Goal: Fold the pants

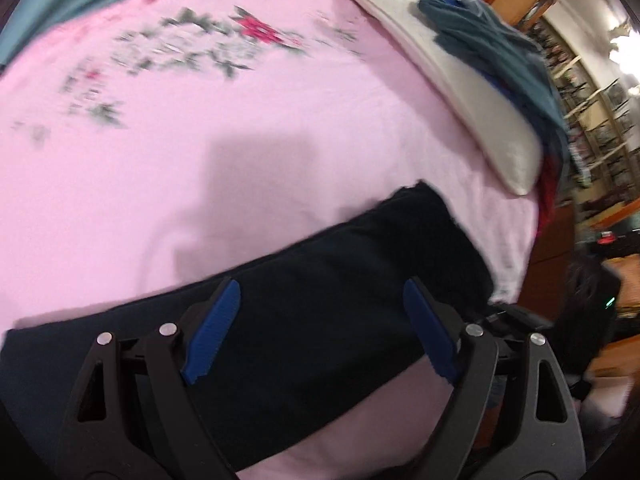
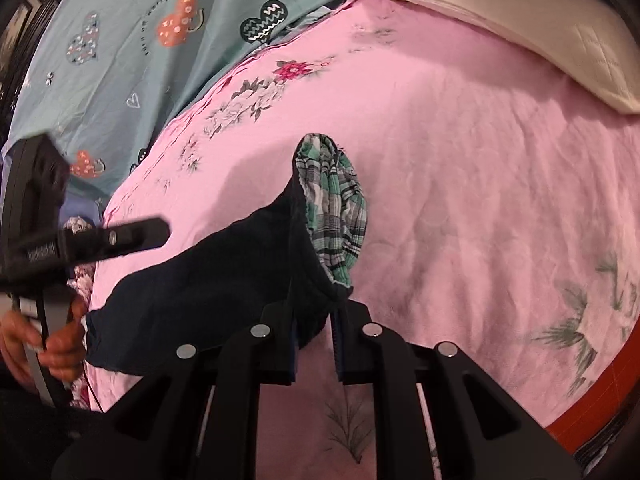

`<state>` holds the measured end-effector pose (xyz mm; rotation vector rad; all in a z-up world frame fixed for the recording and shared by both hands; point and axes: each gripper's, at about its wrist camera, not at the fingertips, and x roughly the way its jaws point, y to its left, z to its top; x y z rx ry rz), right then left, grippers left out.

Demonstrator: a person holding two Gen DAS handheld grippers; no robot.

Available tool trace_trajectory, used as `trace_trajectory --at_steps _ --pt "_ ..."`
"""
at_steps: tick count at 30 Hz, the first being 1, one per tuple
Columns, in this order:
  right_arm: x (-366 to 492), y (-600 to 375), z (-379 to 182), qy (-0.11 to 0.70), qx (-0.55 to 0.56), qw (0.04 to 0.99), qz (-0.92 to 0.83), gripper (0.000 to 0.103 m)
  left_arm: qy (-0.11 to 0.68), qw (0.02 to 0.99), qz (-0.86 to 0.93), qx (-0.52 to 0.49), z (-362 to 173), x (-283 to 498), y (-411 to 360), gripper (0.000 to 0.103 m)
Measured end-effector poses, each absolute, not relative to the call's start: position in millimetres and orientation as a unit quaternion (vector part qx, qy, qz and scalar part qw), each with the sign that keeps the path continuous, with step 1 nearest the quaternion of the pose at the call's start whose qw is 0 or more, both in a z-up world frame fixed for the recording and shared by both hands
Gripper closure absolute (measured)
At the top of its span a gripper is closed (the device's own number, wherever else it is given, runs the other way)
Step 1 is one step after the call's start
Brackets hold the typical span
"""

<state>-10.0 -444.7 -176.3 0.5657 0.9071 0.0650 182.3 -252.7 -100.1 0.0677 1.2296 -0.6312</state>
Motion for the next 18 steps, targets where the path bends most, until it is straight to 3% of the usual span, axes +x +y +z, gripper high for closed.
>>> trace_trajectory --at_steps 6,18 --pt "-4.1 -427.7 -162.2 0.431 0.237 0.87 0.029 0.089 0.56 0.8 -0.178 0.126 -104.7 175.1 -211.9 0.017" --pt "4.3 -341.1 -100.0 0.377 0.079 0.923 0.024 0.09 0.565 0.808 -0.126 0.111 -113.6 169.4 -135.3 0.017"
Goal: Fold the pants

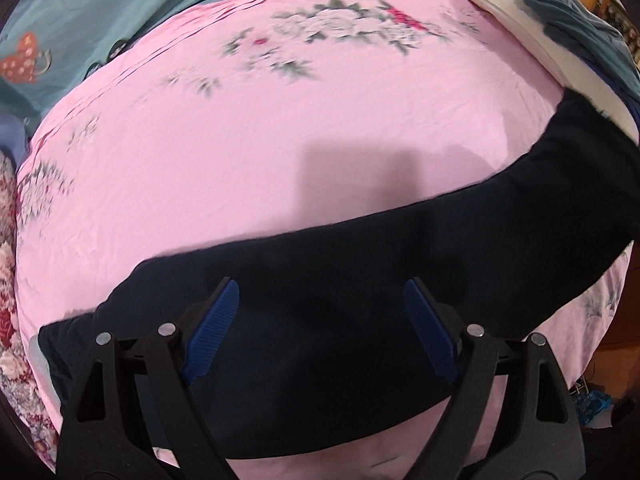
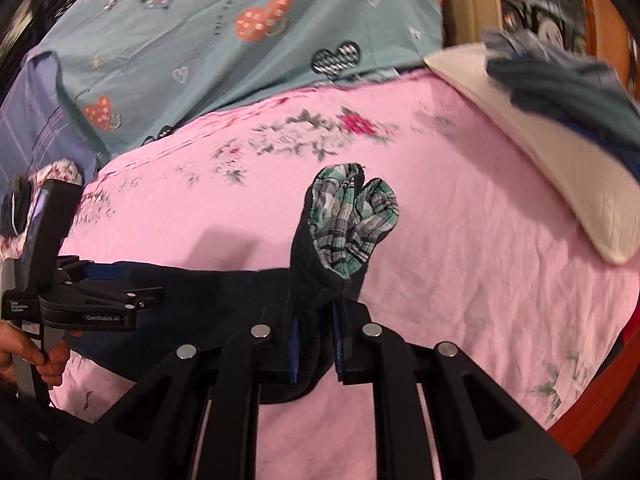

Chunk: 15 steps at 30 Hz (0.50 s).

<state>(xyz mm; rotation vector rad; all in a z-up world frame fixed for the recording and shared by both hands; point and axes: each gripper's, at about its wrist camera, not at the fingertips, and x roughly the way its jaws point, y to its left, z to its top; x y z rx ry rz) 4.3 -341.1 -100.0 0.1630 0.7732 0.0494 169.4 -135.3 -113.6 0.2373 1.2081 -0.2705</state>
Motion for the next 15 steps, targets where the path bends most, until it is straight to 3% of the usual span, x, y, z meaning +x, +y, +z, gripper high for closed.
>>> trace_trajectory --at_steps 9,15 --pt "-7.3 -184.1 -79.9 0.341 -0.094 0.925 0.137 0.09 0.59 0.804 -0.068 0.023 -136.7 148.0 8.5 0.017" --pt "-2.0 -96.2 -169.5 0.438 -0.205 0.849 0.212 0.089 0.597 0.8 -0.056 0.023 -157.3 137.7 45.6 0.016"
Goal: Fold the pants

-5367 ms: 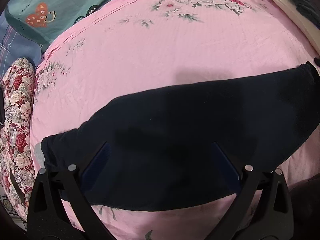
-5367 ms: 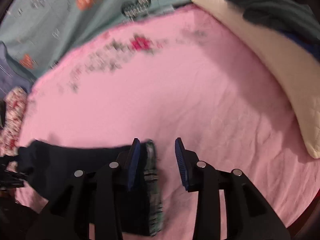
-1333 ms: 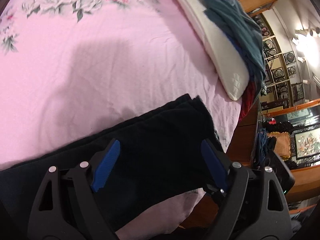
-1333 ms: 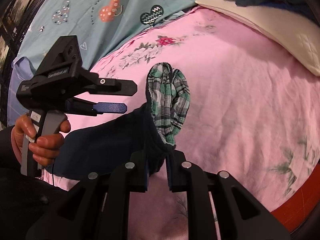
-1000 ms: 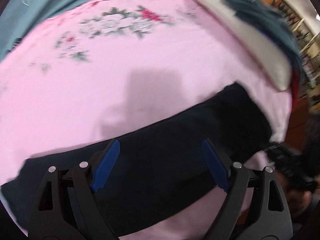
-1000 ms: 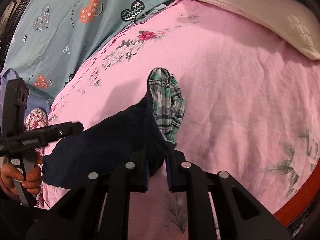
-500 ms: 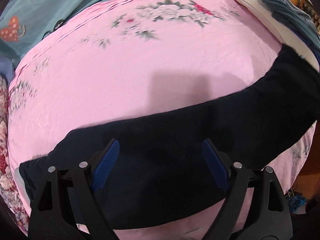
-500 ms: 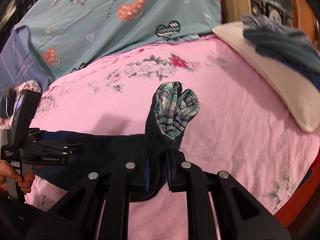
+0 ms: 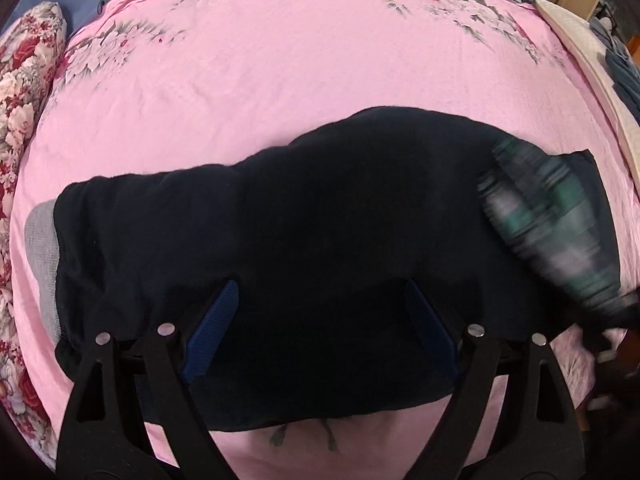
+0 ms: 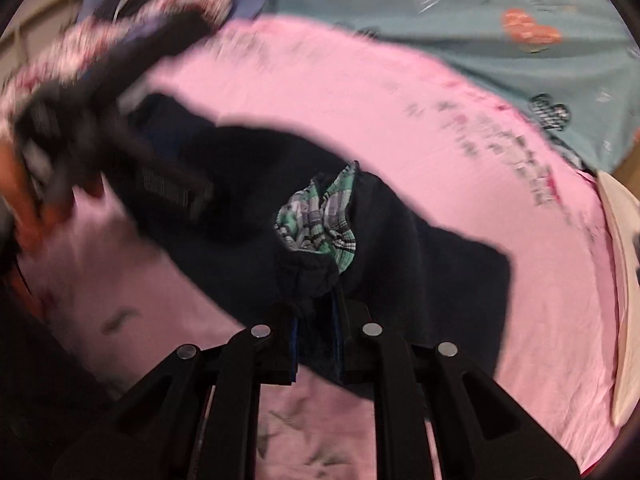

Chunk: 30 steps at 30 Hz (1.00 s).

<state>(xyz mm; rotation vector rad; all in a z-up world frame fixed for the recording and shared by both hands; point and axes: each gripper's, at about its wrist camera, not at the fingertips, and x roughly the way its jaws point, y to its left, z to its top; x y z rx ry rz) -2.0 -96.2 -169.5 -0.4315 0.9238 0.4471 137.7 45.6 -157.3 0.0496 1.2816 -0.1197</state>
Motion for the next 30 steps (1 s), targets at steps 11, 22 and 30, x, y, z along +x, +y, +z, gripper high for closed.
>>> trace_trajectory --at_steps 11,22,30 --pt "-10.8 -83.0 -164.5 0.466 -0.216 0.831 0.213 0.07 0.588 0.804 -0.073 0.047 -159.4 131.9 41.6 0.011" --pt "17.0 -135.8 -117.0 0.453 -0.02 0.871 0.188 0.081 0.587 0.805 -0.076 0.026 -159.3 133.4 44.3 0.009" --pt "30.4 -113.7 -168.4 0.507 -0.057 0.834 0.209 0.092 0.584 0.799 -0.12 -0.071 -143.7 137.9 57.5 0.011"
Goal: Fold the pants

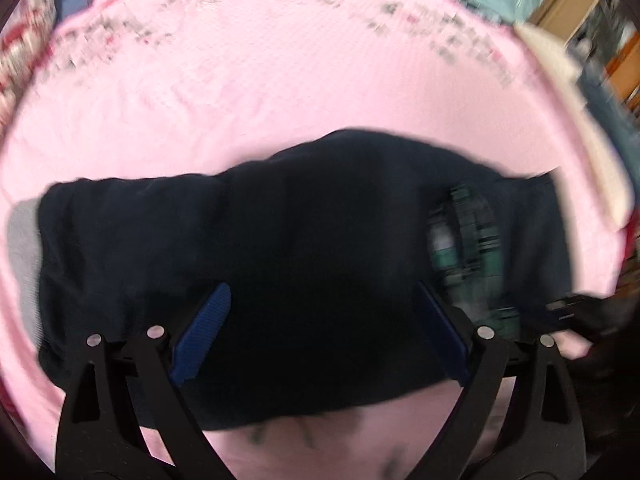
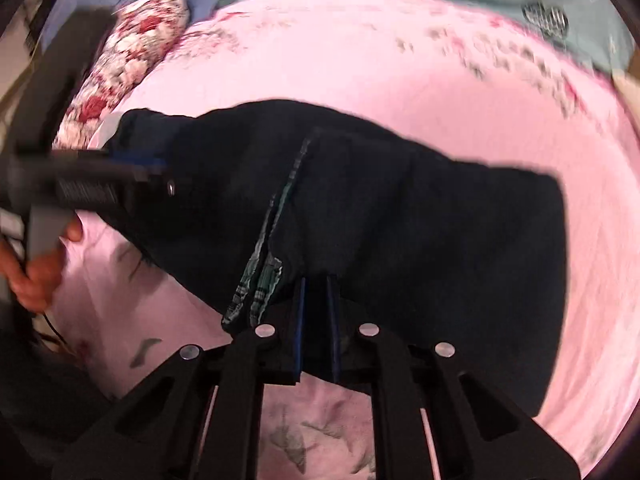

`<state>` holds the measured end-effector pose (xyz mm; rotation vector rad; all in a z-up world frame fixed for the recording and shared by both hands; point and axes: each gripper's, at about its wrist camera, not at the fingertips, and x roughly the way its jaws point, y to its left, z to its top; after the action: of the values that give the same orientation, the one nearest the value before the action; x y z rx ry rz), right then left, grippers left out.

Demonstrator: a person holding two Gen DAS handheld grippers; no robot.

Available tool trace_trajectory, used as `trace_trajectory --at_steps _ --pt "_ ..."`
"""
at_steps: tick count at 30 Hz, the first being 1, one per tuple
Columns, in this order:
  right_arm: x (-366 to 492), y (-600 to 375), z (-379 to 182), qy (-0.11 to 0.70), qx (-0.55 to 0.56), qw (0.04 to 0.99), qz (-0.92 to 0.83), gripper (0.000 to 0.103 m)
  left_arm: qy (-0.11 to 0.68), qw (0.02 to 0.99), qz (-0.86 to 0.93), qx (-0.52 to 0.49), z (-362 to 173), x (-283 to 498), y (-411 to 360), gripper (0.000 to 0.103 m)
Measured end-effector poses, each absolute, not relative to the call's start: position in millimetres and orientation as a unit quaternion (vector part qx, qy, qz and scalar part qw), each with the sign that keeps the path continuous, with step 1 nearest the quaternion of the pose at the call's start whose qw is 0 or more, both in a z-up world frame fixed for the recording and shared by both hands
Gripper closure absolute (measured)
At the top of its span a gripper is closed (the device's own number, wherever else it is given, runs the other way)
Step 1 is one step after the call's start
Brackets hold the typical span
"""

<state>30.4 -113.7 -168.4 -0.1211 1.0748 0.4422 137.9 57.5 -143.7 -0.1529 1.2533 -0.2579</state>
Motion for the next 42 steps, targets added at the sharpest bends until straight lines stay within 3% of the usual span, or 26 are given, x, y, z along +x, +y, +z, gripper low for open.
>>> trace_trajectory --at_steps 4,6,7,13,14,15,16,17,20,22,26,29,30,31,32,33,36,42 --pt "25.2 -122.0 -144.3 0.48 -0.039 0.849 0.22 0.084 0.579 0.775 -0.195 -0.162 -129.9 145.3 51.9 0.011" --pt "17.3 -123.0 -131.6 0.46 -0.046 0.854 0.238 0.063 0.587 0.751 -0.224 -0.203 -133.4 154.5 42.6 0.011" --pt "14.1 -121.1 -130.7 0.455 -0.053 0.854 0.247 0.06 0.594 0.74 -0.229 -0.216 -137.5 158.9 37.9 0.011" --pt "9.5 -93.8 -160.7 0.481 -0.149 0.82 0.274 0.059 0.638 0.695 -0.227 -0.241 -171.7 180.1 8.1 0.016" --pt "9.9 -91.3 -164.6 0.479 -0.157 0.819 0.274 0.066 0.639 0.698 -0.223 -0.236 -173.6 180.1 4.7 0.018" --pt "9.4 -90.3 -164.3 0.473 -0.161 0.823 0.272 0.084 0.636 0.703 -0.223 -0.226 -172.5 181.1 -0.9 0.03" --pt "8.0 -91.0 -161.0 0.468 -0.162 0.824 0.274 0.088 0.635 0.705 -0.228 -0.22 -171.4 182.6 -5.4 0.041" --pt "6.6 -90.1 -156.7 0.462 -0.167 0.828 0.271 0.091 0.637 0.702 -0.233 -0.215 -171.8 183.7 -7.8 0.064" --pt "-2.6 -85.3 -134.7 0.425 -0.185 0.845 0.267 0.093 0.618 0.718 -0.241 -0.211 -159.3 182.0 -8.6 0.079" --pt "-5.9 -83.6 -121.9 0.404 -0.183 0.855 0.267 0.093 0.58 0.75 -0.256 -0.188 -139.4 177.1 -10.1 0.08" --pt "1.5 -76.3 -136.2 0.418 -0.177 0.847 0.276 0.092 0.55 0.79 -0.253 -0.096 -133.4 168.2 -20.1 0.079" --pt "10.3 -72.5 -167.5 0.462 -0.177 0.822 0.283 0.085 0.571 0.788 -0.221 -0.067 -167.0 166.8 -21.4 0.069" --pt "9.0 -73.6 -164.8 0.457 -0.176 0.824 0.285 0.077 0.565 0.793 -0.217 -0.065 -164.9 163.9 -21.6 0.065" --pt "7.2 -75.3 -158.1 0.456 -0.176 0.825 0.284 0.07 0.565 0.796 -0.21 -0.056 -159.1 161.7 -23.0 0.059" --pt "5.4 -78.1 -152.0 0.453 -0.174 0.828 0.28 0.061 0.564 0.8 -0.2 -0.047 -153.0 158.8 -23.5 0.03" --pt "2.1 -83.8 -142.7 0.445 -0.163 0.835 0.28 0.06 0.55 0.814 -0.184 -0.036 -142.2 153.9 -21.6 0.014" --pt "-0.2 -98.4 -128.6 0.444 -0.144 0.841 0.272 0.06 0.491 0.856 -0.163 -0.019 -110.3 136.8 -5.1 0.013" --pt "15.0 -94.8 -124.1 0.443 -0.141 0.844 0.268 0.06 0.478 0.873 -0.076 -0.052 -97.4 121.5 62.1 0.01"
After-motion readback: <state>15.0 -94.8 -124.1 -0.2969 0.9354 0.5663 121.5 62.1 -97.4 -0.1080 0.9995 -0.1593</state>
